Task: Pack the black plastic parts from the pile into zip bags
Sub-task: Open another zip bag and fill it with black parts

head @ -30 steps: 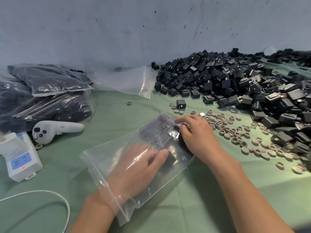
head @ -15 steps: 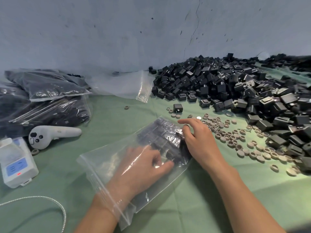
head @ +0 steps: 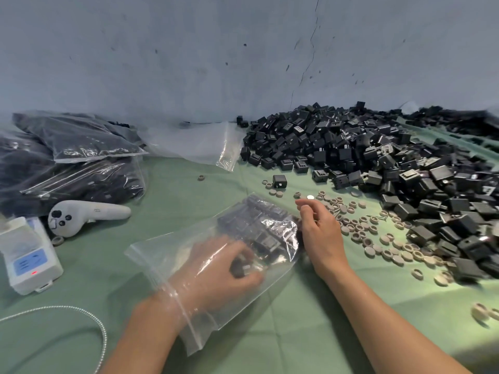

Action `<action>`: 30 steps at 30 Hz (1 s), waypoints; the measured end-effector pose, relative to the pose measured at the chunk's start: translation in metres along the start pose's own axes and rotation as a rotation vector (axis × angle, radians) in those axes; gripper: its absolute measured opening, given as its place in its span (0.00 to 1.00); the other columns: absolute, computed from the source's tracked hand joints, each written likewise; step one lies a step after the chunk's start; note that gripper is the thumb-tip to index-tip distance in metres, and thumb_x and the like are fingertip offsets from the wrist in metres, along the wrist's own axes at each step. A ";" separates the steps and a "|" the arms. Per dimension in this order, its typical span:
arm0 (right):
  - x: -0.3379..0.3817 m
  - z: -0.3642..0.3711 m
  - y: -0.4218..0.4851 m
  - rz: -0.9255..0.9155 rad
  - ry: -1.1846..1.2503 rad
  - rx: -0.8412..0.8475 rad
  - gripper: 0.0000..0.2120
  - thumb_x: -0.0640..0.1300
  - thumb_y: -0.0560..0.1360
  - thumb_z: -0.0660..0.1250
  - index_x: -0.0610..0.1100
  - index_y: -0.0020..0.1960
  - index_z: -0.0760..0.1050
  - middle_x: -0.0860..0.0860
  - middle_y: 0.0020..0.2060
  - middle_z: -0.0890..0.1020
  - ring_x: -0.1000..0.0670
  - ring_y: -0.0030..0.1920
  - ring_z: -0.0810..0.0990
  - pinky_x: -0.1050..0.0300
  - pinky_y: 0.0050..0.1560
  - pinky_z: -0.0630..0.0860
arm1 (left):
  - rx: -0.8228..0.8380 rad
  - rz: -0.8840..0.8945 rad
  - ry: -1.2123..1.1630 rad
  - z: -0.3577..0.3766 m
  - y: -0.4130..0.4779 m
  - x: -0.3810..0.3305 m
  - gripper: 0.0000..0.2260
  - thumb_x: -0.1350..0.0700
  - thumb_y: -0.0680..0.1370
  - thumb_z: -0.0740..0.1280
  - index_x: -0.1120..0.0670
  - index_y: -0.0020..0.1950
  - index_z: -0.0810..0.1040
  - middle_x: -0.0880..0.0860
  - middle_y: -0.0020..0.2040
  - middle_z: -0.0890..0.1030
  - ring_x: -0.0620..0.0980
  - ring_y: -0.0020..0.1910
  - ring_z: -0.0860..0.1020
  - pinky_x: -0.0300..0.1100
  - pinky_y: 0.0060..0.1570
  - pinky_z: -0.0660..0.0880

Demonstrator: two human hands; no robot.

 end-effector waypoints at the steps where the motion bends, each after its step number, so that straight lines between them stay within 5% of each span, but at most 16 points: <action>1: -0.001 -0.001 0.000 0.009 -0.001 -0.015 0.09 0.45 0.82 0.59 0.53 0.55 0.78 0.65 0.47 0.79 0.74 0.45 0.76 0.77 0.41 0.68 | -0.007 0.024 0.058 -0.003 -0.004 0.003 0.12 0.34 0.69 0.62 0.37 0.46 0.75 0.41 0.42 0.75 0.42 0.45 0.74 0.41 0.50 0.72; 6: -0.001 0.002 0.001 0.027 -0.072 0.006 0.10 0.48 0.82 0.58 0.52 0.57 0.78 0.57 0.51 0.81 0.60 0.51 0.78 0.62 0.49 0.73 | -0.064 0.147 -0.054 -0.012 -0.018 -0.008 0.15 0.54 0.75 0.67 0.42 0.60 0.79 0.41 0.49 0.79 0.42 0.49 0.78 0.40 0.54 0.75; 9: -0.001 0.003 0.001 0.026 -0.094 -0.002 0.12 0.49 0.82 0.58 0.51 0.58 0.78 0.55 0.52 0.81 0.54 0.52 0.79 0.53 0.54 0.76 | -0.100 0.141 -0.138 -0.010 -0.022 -0.008 0.13 0.53 0.75 0.65 0.41 0.57 0.79 0.42 0.51 0.79 0.43 0.51 0.79 0.38 0.55 0.76; 15: -0.001 0.004 0.002 0.011 -0.126 0.009 0.09 0.52 0.82 0.57 0.54 0.56 0.76 0.56 0.51 0.80 0.54 0.53 0.78 0.51 0.56 0.76 | -0.175 0.095 -0.328 -0.020 -0.022 0.000 0.09 0.58 0.76 0.71 0.45 0.51 0.76 0.40 0.47 0.82 0.42 0.43 0.81 0.28 0.44 0.73; 21: 0.000 0.006 0.003 -0.006 -0.155 0.016 0.08 0.52 0.82 0.58 0.54 0.55 0.75 0.56 0.50 0.80 0.54 0.53 0.78 0.52 0.54 0.76 | -0.026 0.146 -0.430 -0.015 -0.026 -0.002 0.12 0.64 0.77 0.68 0.47 0.53 0.82 0.41 0.62 0.79 0.38 0.55 0.81 0.28 0.56 0.73; 25: 0.000 0.007 0.003 -0.013 -0.165 0.014 0.07 0.52 0.82 0.58 0.55 0.55 0.74 0.57 0.50 0.79 0.54 0.52 0.78 0.52 0.55 0.76 | -0.016 0.242 -0.328 -0.015 -0.030 -0.004 0.17 0.71 0.75 0.65 0.49 0.49 0.81 0.40 0.56 0.81 0.39 0.57 0.79 0.28 0.56 0.71; 30: -0.001 0.008 0.004 -0.015 -0.181 0.016 0.09 0.52 0.82 0.58 0.53 0.57 0.75 0.55 0.51 0.79 0.53 0.53 0.78 0.49 0.57 0.77 | -0.176 0.260 -0.059 -0.021 -0.031 0.002 0.10 0.57 0.77 0.66 0.43 0.53 0.80 0.39 0.48 0.79 0.36 0.51 0.76 0.25 0.51 0.68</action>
Point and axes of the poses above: each hand's wrist, its own y-axis towards the middle knuckle, its own z-axis out of the palm, x = y × z, the point moved 7 cm from there along y, towards the middle knuckle
